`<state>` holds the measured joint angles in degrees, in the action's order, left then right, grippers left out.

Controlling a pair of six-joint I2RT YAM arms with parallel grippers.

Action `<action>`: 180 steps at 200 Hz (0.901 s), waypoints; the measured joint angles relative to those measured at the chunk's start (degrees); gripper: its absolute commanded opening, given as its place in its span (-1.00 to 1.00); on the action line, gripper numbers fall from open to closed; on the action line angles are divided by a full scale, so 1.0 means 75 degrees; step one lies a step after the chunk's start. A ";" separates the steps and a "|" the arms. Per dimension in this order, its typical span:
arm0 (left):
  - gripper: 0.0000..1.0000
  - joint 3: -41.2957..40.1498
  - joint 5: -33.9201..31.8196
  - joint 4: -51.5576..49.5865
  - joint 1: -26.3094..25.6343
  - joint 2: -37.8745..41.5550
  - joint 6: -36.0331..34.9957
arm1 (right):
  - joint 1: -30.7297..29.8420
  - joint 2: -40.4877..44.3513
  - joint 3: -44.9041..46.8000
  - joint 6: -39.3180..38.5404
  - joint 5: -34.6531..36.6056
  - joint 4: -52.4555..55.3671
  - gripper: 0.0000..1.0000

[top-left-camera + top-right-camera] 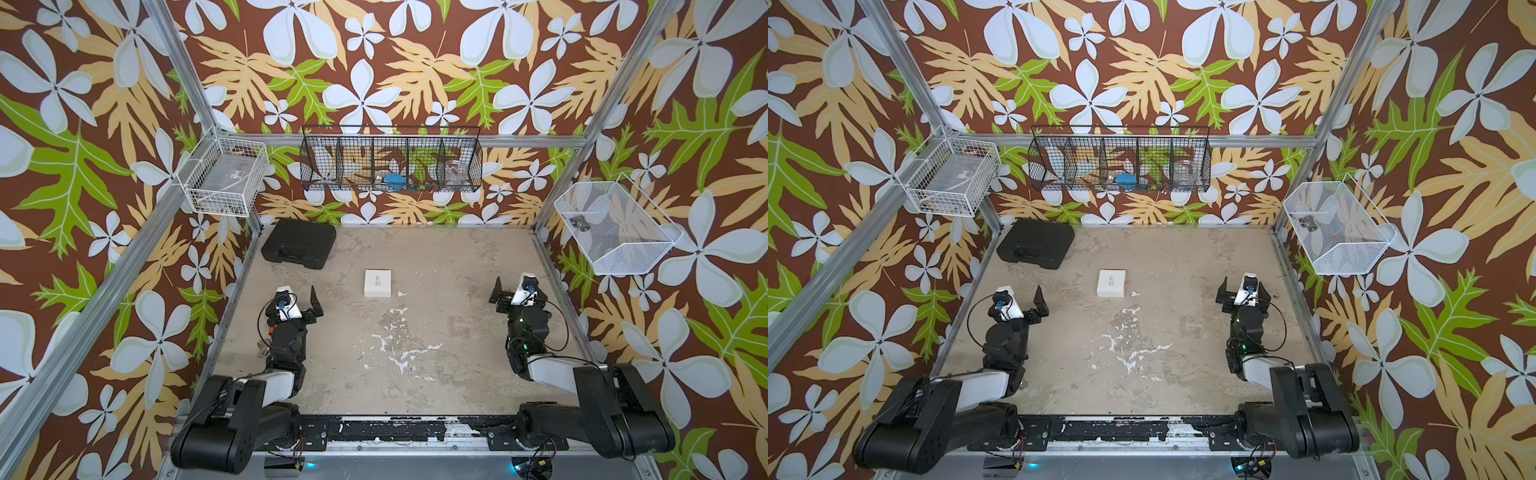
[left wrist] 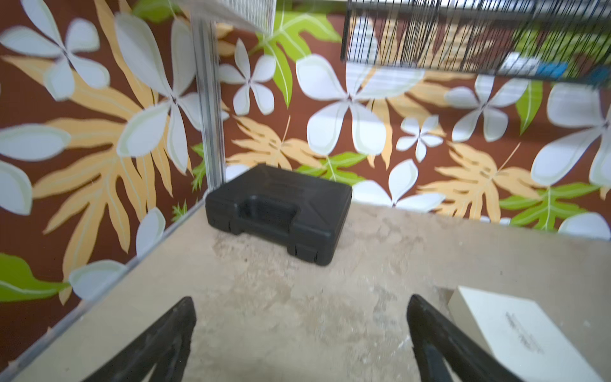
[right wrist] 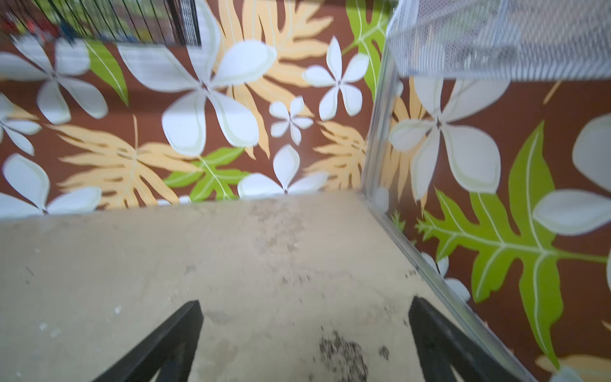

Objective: Place the earrings into the drawer-style jewelry box
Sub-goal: Open the drawer in the jewelry box.

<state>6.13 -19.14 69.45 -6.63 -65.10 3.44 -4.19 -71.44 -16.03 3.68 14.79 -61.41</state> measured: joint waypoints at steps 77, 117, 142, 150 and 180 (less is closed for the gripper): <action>0.99 0.1918 -0.0510 -0.3150 -0.0181 0.0769 0.2871 | -0.0344 0.0539 -0.2194 0.3328 -0.3203 0.3107 0.87; 0.99 0.3821 0.0991 -0.4890 -0.0187 -0.0959 0.3620 | -0.1419 -0.1204 -0.2634 0.4348 -0.4345 0.3252 0.50; 0.99 0.4759 0.2110 -0.5811 -0.0187 -0.1993 0.3896 | -0.1985 -0.2836 -0.3436 0.4817 -0.5036 0.3197 0.24; 0.99 0.4978 0.2521 -0.5960 -0.0187 -0.2291 0.3940 | -0.2072 -0.3290 -0.3727 0.4925 -0.5246 0.3179 0.19; 0.92 0.5543 0.3931 -0.6330 -0.0224 -0.3296 0.4345 | -0.2256 -0.4430 -0.4444 0.5426 -0.5767 0.2978 0.07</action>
<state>47.70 10.35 21.98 -8.32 -89.82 36.03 -21.10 -104.66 -49.36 44.38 -28.47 -39.07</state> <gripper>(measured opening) 0.976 0.552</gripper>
